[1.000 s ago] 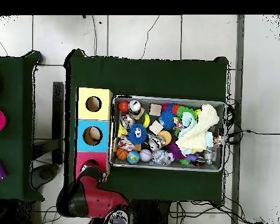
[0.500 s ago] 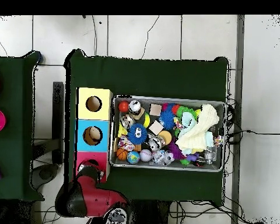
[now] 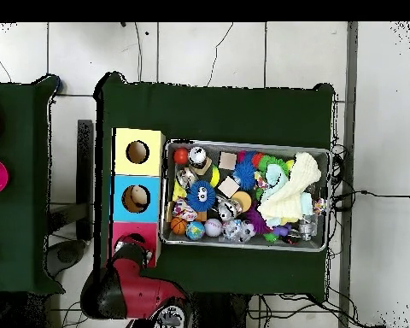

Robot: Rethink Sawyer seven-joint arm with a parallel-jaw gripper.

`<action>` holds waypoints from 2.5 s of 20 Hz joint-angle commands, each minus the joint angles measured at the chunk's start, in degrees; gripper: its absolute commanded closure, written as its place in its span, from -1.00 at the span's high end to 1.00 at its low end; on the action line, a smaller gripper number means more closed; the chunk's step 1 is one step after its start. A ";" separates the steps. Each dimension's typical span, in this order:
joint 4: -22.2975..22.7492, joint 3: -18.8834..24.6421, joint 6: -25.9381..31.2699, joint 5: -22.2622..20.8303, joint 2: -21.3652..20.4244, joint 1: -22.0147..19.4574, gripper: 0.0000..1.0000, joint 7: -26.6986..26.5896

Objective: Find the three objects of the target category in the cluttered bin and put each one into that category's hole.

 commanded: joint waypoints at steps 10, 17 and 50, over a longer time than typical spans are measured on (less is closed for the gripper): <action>-6.15 1.66 -6.22 1.30 6.49 -1.24 1.00 13.80; -6.29 1.30 -6.53 1.50 6.56 -0.87 1.00 13.61; -2.65 0.52 1.70 3.19 -3.14 -0.94 -1.00 11.93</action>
